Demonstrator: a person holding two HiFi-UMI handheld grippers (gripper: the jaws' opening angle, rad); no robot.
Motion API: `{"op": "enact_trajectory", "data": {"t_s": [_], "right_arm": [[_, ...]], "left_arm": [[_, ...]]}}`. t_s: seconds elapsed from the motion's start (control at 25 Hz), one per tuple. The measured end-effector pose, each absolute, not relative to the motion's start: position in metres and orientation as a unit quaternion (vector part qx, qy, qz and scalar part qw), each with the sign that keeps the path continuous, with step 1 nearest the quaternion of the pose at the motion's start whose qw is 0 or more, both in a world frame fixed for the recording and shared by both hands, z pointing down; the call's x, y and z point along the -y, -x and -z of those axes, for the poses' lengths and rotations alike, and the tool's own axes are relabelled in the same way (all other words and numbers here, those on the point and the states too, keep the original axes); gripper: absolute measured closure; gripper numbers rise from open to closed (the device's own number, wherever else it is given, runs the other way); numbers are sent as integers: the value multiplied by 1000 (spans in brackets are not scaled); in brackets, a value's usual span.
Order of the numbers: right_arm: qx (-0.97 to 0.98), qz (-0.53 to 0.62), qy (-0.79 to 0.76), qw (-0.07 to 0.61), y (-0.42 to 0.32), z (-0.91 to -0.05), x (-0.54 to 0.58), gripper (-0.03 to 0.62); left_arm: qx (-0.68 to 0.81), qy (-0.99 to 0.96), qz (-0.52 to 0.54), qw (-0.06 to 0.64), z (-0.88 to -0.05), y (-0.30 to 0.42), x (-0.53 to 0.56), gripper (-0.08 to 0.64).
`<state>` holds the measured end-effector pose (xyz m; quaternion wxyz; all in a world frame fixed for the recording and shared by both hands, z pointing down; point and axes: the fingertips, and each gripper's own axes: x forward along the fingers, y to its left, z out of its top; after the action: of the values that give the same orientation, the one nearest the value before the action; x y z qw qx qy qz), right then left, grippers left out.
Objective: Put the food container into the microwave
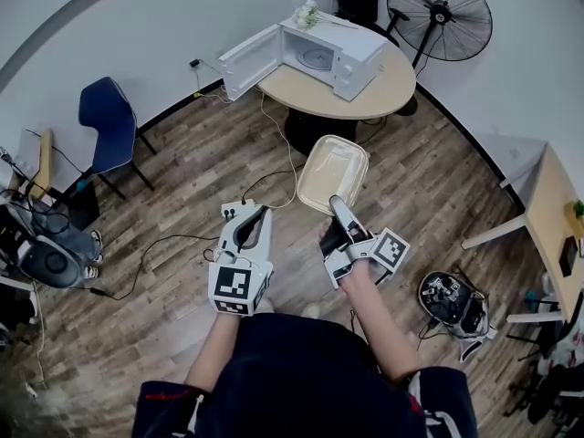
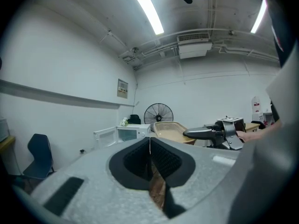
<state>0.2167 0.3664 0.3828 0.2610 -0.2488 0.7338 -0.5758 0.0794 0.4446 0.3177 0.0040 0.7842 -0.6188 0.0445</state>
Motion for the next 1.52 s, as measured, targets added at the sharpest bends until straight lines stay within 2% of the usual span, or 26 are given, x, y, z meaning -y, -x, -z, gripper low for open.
{"op": "enact_trajectory", "data": {"t_s": [0.32, 0.52, 0.88, 1.24, 1.52], "right_arm": [[-730, 591, 237, 249, -244, -402, -370, 367], [-723, 599, 235, 252, -254, -409, -364, 367], [-718, 603, 241, 251, -253, -416, -329, 367], [-710, 612, 246, 248, -228, -420, -266, 367], [-706, 615, 250, 245, -184, -416, -201, 367]], "left_arm": [[628, -777, -49, 8, -335, -116, -452, 541], [633, -772, -37, 34, -346, -118, -448, 541], [630, -775, -49, 26, -343, -116, -414, 541], [618, -784, -51, 25, -345, -96, -342, 540], [609, -791, -35, 48, -338, -52, -274, 540]]}}
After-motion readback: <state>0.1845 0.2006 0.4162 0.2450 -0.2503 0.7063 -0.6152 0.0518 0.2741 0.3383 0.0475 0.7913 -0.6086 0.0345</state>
